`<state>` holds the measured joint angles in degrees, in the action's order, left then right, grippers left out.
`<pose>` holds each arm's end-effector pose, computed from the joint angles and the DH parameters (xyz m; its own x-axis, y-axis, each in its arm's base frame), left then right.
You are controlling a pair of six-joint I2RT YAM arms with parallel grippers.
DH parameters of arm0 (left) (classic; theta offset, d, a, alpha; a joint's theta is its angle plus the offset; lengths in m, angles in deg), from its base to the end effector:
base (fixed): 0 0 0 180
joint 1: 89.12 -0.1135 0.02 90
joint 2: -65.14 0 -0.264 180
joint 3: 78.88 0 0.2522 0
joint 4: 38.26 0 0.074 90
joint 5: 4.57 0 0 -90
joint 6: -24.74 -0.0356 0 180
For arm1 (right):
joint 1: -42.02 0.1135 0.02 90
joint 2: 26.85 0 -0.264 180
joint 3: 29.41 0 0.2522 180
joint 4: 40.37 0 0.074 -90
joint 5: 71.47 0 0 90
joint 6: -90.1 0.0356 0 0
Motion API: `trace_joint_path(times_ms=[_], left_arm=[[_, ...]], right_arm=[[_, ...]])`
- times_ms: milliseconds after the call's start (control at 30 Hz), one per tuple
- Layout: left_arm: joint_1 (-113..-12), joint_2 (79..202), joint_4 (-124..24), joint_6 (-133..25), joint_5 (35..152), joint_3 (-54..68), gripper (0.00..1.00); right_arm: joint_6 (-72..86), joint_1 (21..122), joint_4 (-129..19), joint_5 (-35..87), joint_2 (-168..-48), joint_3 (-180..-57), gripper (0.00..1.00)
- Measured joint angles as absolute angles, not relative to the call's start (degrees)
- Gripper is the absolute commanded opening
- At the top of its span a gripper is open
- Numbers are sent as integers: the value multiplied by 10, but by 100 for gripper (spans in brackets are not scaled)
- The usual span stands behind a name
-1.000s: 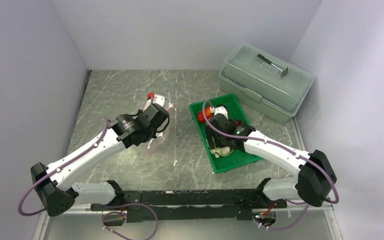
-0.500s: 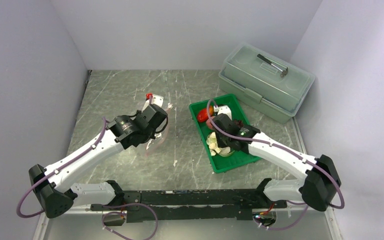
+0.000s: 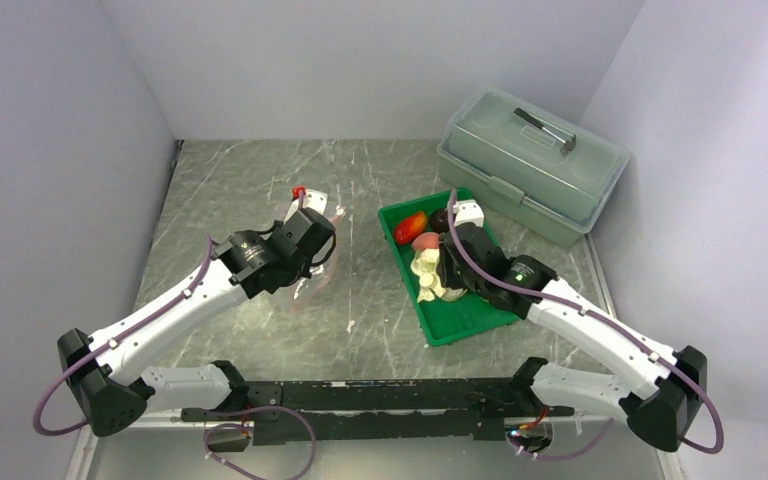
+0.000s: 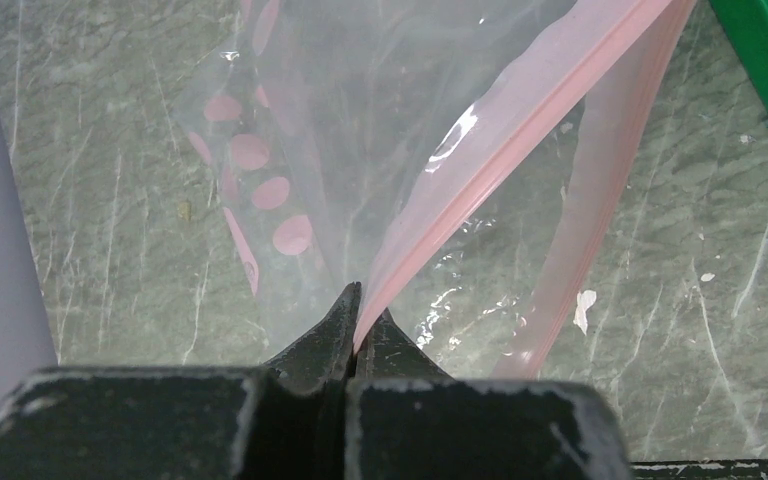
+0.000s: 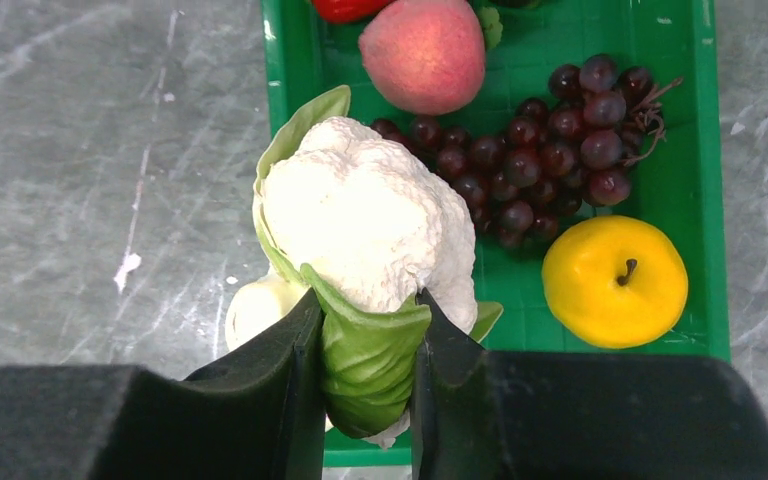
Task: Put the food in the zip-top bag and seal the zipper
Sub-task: Pick up the fake vegetable from the bin, then place the fake vegetable in the zipper food storage bag.
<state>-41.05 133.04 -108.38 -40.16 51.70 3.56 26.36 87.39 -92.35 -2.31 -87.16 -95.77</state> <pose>0.1640 -0.1530 0.3360 -0.6727 0.2210 -0.7062 0.1365 0.9751 0.1750 0.1598 0.1439 0.2923 -0.6700 -0.0901 -0.7368 -0.2172 0.9730 0.0785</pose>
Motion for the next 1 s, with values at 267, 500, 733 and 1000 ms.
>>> trace_joint_path(times_ms=[267, 500, 733, 1000], left_arm=[[-410, 1333, -1080, -402, 529, 36, 0], [-410, 1343, -1079, -401, 542, 39, 0], [-410, 1347, -1079, -401, 561, 58, 0], [-410, 1348, -1079, -395, 586, 72, 0]], right_arm=[[267, 874, -923, 27, -820, -995, 12], [276, 874, -887, 102, -786, -1027, 14], [303, 874, -834, 175, -786, -1032, 15], [385, 876, -718, 234, -786, -1015, 13]])
